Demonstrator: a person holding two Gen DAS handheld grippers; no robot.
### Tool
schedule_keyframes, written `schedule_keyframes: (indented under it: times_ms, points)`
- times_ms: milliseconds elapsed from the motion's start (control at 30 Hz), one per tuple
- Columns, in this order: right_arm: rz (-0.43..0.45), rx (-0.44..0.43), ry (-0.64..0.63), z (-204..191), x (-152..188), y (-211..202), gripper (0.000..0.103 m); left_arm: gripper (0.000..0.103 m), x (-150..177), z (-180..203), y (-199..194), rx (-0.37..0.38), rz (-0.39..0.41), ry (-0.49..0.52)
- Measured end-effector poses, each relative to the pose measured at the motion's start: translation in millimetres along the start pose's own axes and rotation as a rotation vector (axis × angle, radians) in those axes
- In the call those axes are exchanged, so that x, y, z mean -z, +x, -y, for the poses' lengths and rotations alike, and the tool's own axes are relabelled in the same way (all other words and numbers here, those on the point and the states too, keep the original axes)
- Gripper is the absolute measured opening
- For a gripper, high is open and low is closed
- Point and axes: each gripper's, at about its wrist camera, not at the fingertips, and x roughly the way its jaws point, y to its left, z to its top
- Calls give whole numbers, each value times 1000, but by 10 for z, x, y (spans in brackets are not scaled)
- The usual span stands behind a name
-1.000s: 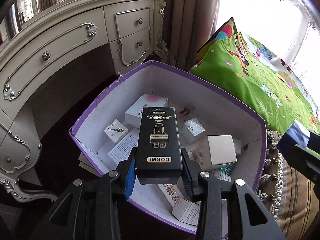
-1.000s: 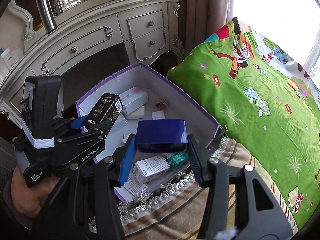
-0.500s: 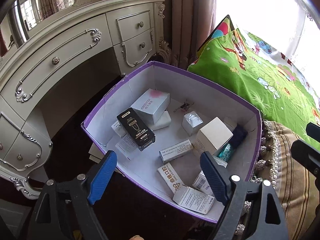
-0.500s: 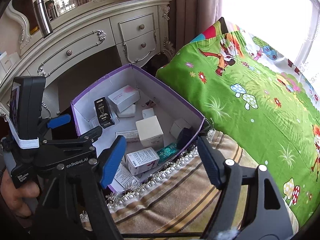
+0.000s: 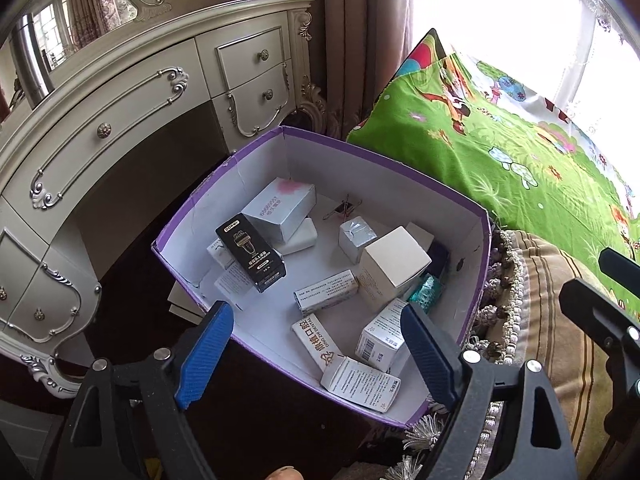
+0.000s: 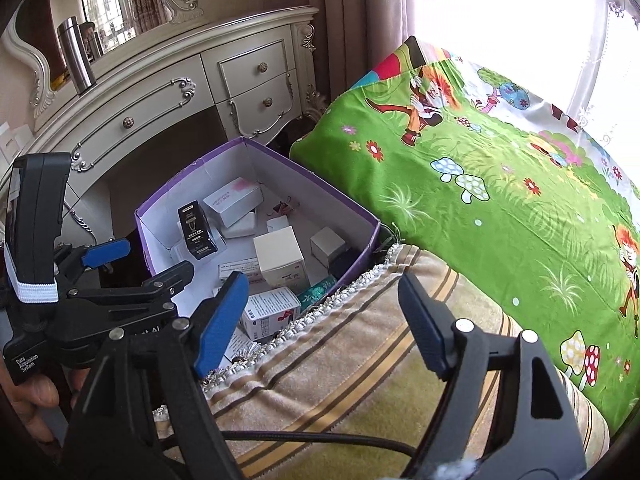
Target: Organize rigid objects
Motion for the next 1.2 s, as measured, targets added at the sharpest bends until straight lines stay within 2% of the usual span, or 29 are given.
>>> schedule_keyframes:
  times_ms: [1200]
  points:
    - [-30, -5, -21, -56, 13, 74, 80, 87, 14, -23, 94, -5, -30, -9]
